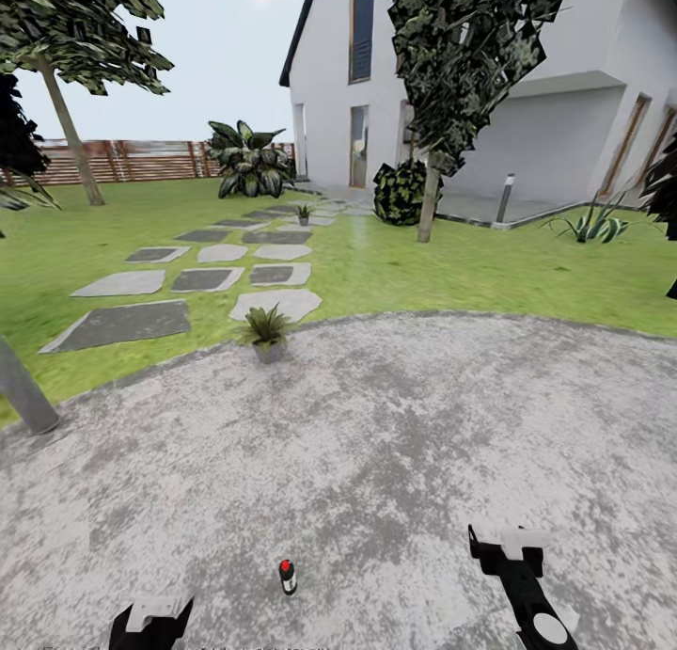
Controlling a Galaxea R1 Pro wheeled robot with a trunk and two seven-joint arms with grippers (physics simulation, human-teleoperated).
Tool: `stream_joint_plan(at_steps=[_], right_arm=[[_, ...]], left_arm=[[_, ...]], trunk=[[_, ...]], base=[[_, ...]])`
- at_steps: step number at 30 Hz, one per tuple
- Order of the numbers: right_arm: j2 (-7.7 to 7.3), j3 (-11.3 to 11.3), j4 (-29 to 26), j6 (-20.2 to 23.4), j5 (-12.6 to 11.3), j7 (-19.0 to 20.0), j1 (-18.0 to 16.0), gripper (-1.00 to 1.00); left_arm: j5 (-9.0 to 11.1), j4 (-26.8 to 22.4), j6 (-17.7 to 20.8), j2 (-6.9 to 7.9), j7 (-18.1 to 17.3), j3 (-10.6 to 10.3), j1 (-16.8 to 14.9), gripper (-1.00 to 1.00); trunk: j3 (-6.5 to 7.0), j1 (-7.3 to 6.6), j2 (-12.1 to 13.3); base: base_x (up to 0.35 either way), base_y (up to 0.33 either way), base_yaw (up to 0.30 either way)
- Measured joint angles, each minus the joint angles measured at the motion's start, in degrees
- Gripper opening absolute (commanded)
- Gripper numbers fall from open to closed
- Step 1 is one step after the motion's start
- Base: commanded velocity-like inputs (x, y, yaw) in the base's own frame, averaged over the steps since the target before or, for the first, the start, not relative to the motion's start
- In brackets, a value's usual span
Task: Pick up the pesticide atomizer in the garden and spray insectifuge to fully cover both potted plants in the garden.
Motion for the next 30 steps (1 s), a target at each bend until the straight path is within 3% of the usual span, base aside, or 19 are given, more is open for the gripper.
stream_joint_plan(at_steps=[18, 30], right_arm=[[0.22, 0.1, -0.4, 0.0, -0.1, 0.1, 0.0, 1.0], [0.22, 0.0, -0.2, 0.1, 0.0, 0.0, 0.0, 1.0]], left_arm=[[0.0, 0.0, -0.1, -0.07, 0.0, 0.0, -0.1, 1.0], [0.0, -0.1, -0.3, -0.01, 0.0, 0.0, 0.1, 1.0]], trunk=[[-0.39, 0.0, 0.0], [-0.39, 0.0, 0.0]], base=[[0.0, 0.0, 0.039], [0.0, 0.0, 0.244]])
